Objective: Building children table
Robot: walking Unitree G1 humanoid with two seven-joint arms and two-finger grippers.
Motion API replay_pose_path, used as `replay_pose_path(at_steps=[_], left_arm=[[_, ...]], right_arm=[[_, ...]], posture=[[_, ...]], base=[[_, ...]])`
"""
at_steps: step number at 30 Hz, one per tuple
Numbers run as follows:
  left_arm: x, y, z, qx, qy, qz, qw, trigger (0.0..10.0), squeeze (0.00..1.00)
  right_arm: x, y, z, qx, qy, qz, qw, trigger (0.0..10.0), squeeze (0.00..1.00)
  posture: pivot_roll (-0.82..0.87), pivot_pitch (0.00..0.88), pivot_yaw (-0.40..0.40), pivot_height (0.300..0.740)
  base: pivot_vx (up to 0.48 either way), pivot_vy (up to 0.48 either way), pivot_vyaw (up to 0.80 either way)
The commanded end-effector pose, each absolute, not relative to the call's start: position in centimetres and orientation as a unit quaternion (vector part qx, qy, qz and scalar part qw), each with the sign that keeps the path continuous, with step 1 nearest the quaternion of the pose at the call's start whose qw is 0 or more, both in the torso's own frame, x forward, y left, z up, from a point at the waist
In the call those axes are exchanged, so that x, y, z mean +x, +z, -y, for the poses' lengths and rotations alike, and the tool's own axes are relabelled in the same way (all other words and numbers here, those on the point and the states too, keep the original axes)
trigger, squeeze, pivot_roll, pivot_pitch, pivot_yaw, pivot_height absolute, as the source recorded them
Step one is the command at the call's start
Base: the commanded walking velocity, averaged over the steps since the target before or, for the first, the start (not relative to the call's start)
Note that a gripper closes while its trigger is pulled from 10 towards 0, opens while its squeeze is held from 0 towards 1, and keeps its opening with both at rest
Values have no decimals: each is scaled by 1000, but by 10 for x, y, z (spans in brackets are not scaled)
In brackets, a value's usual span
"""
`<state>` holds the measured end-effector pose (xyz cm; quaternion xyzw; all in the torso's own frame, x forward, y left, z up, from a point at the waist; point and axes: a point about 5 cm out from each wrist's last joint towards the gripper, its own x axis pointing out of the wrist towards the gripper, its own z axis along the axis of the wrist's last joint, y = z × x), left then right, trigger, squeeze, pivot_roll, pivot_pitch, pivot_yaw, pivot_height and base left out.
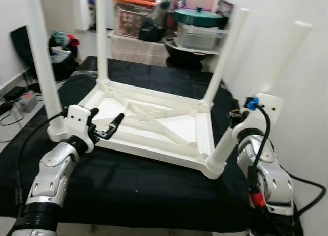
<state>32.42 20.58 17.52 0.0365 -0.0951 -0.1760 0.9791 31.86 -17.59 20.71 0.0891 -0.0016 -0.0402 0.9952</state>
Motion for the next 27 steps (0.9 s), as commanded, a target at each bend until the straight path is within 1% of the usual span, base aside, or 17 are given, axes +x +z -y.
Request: replay_pose_path(at_steps=[1, 3, 4, 6, 9, 10, 12, 13, 14, 19, 20, 21, 22, 24, 25, 26, 27], left_arm=[[324, 173, -207, 38, -172, 90, 980, 10000, 592], [323, 173, -209, 38, -171, 90, 980, 10000, 592], [324, 173, -210, 39, -171, 91, 980, 10000, 592], [324, 174, -210, 39, -170, 92, 980, 10000, 588], [324, 175, -211, 40, -170, 92, 980, 10000, 584], [324, 176, -212, 42, -170, 94, 980, 10000, 588], [324, 176, -212, 42, -170, 94, 980, 10000, 588], [324, 176, -212, 43, -170, 94, 980, 10000, 584], [323, 176, -212, 43, -171, 93, 980, 10000, 565], [322, 176, -214, 44, -172, 92, 980, 10000, 553], [322, 176, -214, 45, -172, 91, 980, 10000, 553], [322, 175, -213, 45, -173, 90, 980, 10000, 553], [322, 175, -212, 45, -174, 90, 980, 10000, 549], [322, 175, -212, 45, -174, 90, 980, 10000, 549], [322, 175, -212, 44, -174, 90, 980, 10000, 553], [323, 176, -212, 43, -173, 91, 980, 10000, 545], [323, 176, -212, 43, -173, 91, 980, 10000, 545]], right_arm=[[324, 210, 176, 129, 38, 5, 991, 10000, 1000], [322, 218, 173, 144, 97, 15, 985, 10000, 1000], [321, 224, 174, 129, 136, 27, 982, 10000, 0], [319, 230, 177, 117, 172, 39, 977, 10000, 0], [320, 234, 181, 101, 196, 46, 974, 10000, 0], [320, 239, 187, 80, 237, 61, 966, 10000, 0], [320, 239, 187, 80, 237, 61, 966, 10000, 0], [322, 239, 189, 76, 239, 61, 966, 2314, 0], [320, 239, 189, 75, 258, 63, 961, 0, 0], [318, 237, 190, 81, 267, 59, 959, 0, 0], [322, 231, 195, 78, 234, 38, 968, 0, 0], [331, 214, 212, 53, 112, -8, 992, 0, 0], [335, 200, 229, 44, -9, -40, 998, 0, 0], [335, 200, 229, 44, -9, -40, 998, 0, 0], [333, 190, 244, 48, -112, -61, 991, 0, 0], [322, 181, 260, 66, -251, -61, 964, 0, 0], [322, 181, 260, 66, -251, -61, 964, 0, 0]], posture=[[91, 0, -125, 740], [91, 0, -125, 740], [97, 0, -128, 740], [97, 0, -128, 740], [102, 0, -129, 740], [102, 0, -129, 740], [102, 0, -129, 740], [107, 0, -131, 740], [107, 0, -132, 740], [108, 0, -129, 740], [106, 0, -127, 740], [100, 0, -120, 740], [100, 0, -120, 740], [100, 0, -120, 740], [95, 0, -121, 740], [96, 0, -117, 740], [96, 0, -117, 740]], base=[[0, 0, 0], [0, 0, 0], [0, 0, 0], [0, 0, 0], [0, 0, 0], [0, 0, 0], [0, 0, 0], [0, 0, 0], [0, 0, 0], [0, 0, 0], [0, 0, 0], [0, 0, 0], [0, 0, 0], [0, 0, 0], [0, 0, 0], [0, 0, 0], [0, 0, 0]])
